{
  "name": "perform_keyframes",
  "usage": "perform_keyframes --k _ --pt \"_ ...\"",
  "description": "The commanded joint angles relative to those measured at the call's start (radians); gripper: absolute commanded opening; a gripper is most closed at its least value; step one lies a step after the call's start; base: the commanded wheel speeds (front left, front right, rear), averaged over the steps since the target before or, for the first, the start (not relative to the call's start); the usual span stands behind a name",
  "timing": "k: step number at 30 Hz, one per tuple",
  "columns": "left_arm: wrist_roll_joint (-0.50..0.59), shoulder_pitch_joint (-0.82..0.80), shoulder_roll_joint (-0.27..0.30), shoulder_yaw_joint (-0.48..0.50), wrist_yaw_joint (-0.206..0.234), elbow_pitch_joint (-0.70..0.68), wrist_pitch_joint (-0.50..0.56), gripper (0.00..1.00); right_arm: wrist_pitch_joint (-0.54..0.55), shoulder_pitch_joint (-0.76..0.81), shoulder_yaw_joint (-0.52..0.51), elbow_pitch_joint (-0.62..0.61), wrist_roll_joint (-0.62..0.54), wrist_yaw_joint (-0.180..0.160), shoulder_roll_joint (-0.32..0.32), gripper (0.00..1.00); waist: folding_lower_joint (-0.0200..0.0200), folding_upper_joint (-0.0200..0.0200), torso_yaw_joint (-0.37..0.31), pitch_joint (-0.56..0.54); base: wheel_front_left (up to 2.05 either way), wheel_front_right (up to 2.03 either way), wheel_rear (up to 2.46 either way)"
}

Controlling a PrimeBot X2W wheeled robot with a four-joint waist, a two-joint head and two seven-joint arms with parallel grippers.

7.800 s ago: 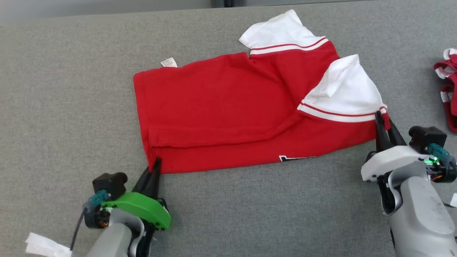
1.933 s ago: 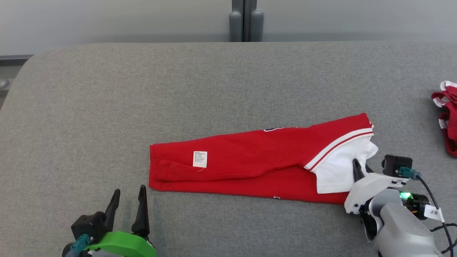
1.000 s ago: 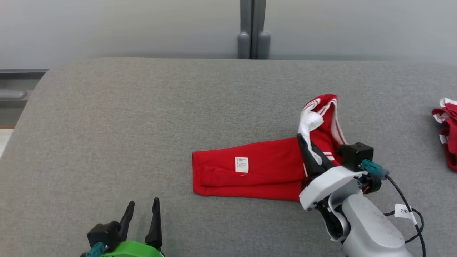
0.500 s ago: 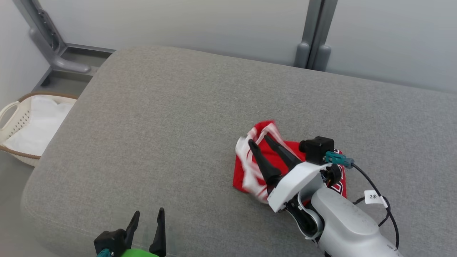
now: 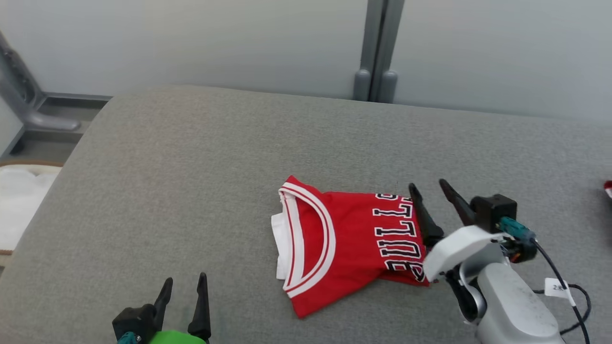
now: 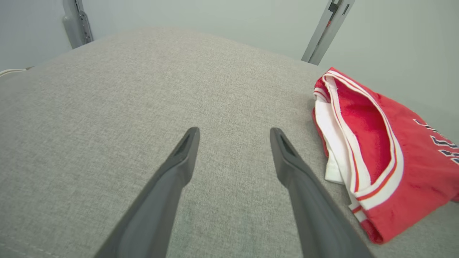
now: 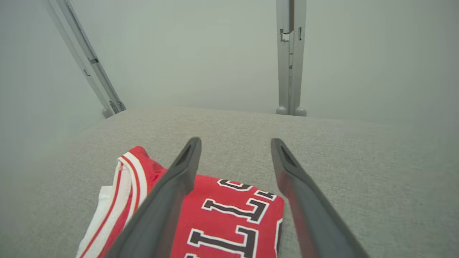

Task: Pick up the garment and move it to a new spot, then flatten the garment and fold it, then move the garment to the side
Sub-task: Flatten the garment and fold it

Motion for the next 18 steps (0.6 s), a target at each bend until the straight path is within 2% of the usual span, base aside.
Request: perform_keyframes --k 1,8,12,18 --pt "0.021 -0.018 0.001 0.006 0.003 -0.009 0.001 1.0 -0.002 0.034 -0.039 -0.007 -0.044 -0.001 -0.004 1.0 0.0 -0.0001 -0.076 -0.01 0.0 0.0 0.0" --pt "0.094 -0.013 0.009 0.034 0.003 -0.04 0.001 1.0 -0.002 0.15 -0.214 -0.043 -0.192 -0.001 -0.004 1.0 0.0 -0.0001 -0.16 -0.001 0.0 0.0 0.0" --pt "0.13 0.008 0.012 0.046 0.003 -0.047 0.001 1.0 -0.002 0.215 -0.245 -0.053 -0.232 -0.001 -0.004 1.0 0.0 -0.0001 -0.2 0.0 0.0 0.0 0.0" --pt "0.158 0.044 0.01 0.062 0.003 -0.068 0.001 1.0 -0.002 0.286 -0.256 -0.047 -0.223 -0.001 -0.004 1.0 0.0 -0.0001 -0.231 0.003 0.0 0.0 0.0"
